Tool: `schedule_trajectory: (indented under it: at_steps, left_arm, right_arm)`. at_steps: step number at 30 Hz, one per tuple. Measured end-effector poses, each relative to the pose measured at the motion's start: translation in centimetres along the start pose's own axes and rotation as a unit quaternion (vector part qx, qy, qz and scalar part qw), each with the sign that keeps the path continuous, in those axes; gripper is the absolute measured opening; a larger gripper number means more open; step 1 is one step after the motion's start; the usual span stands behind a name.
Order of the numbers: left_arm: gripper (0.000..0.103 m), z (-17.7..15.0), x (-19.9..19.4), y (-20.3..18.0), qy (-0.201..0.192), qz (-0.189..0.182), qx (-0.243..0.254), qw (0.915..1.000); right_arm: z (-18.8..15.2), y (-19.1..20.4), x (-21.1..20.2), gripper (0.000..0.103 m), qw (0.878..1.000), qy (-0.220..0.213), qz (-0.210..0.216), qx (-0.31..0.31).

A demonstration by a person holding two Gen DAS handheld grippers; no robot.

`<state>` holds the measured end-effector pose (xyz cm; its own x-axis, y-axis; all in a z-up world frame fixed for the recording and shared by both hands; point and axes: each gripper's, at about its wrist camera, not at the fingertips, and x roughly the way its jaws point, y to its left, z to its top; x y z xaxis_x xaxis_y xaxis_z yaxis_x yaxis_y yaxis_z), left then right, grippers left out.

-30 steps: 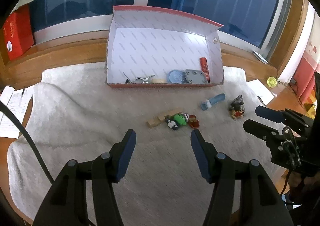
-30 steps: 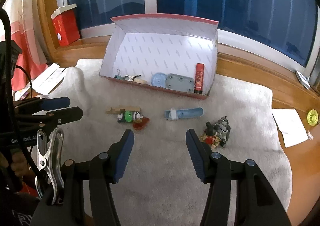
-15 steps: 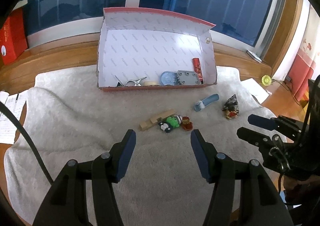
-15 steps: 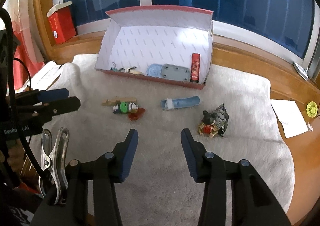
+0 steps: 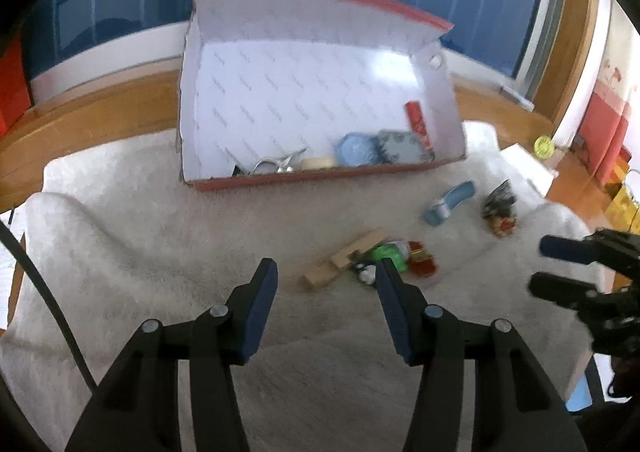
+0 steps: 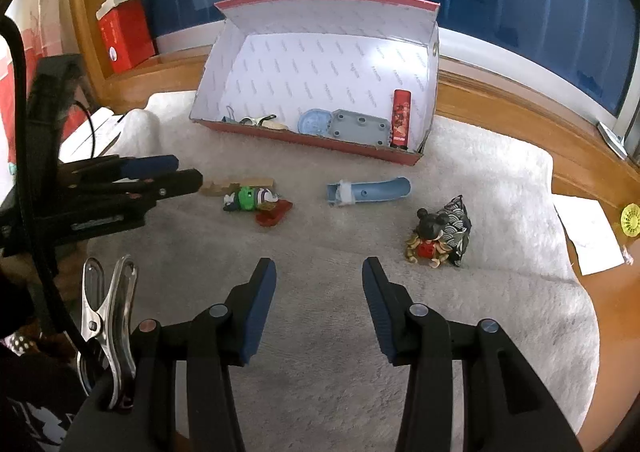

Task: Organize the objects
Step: 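Grasp the wooden stick with the left tool while the right grasps the blue plastic hook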

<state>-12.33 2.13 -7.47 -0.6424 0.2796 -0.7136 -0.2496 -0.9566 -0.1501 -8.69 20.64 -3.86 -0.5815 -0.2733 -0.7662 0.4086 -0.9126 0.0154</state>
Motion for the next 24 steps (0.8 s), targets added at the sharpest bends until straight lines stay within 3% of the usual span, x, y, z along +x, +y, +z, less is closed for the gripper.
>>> schedule_trajectory:
  at_steps: [5,7,12,15,18,20,24]
  left_arm:
    - [0.054,-0.1,3.4,0.3,0.068,-0.020,0.001,0.9975]
    - [0.066,0.2,3.6,-0.2,0.069,-0.024,0.018,0.9972]
    - [0.067,0.5,4.1,-0.4,0.075,-0.026,0.030,0.9964]
    - [0.050,0.5,4.0,-0.2,0.073,-0.024,0.033,0.9965]
    - [0.012,0.4,3.9,0.3,0.073,-0.012,0.025,0.9970]
    - [0.008,0.3,3.9,0.4,0.075,-0.013,0.020,0.9969]
    - [0.003,0.0,3.4,-0.1,0.082,-0.005,0.045,0.9956]
  right_arm:
    - [0.6,-0.3,0.9,0.046,1.000,0.006,0.003,0.004]
    - [0.9,-0.1,1.3,0.046,1.000,0.007,0.009,0.001]
    - [1.7,1.1,3.5,0.046,0.998,0.024,0.042,-0.030]
    - [2.1,2.2,6.2,0.057,0.997,0.044,0.035,-0.058]
    - [2.9,2.2,7.6,0.065,0.997,0.047,0.046,-0.051]
    - [3.6,2.0,8.3,0.069,0.997,0.049,0.046,-0.047]
    - [4.6,2.2,9.9,0.067,0.995,0.059,0.048,-0.058]
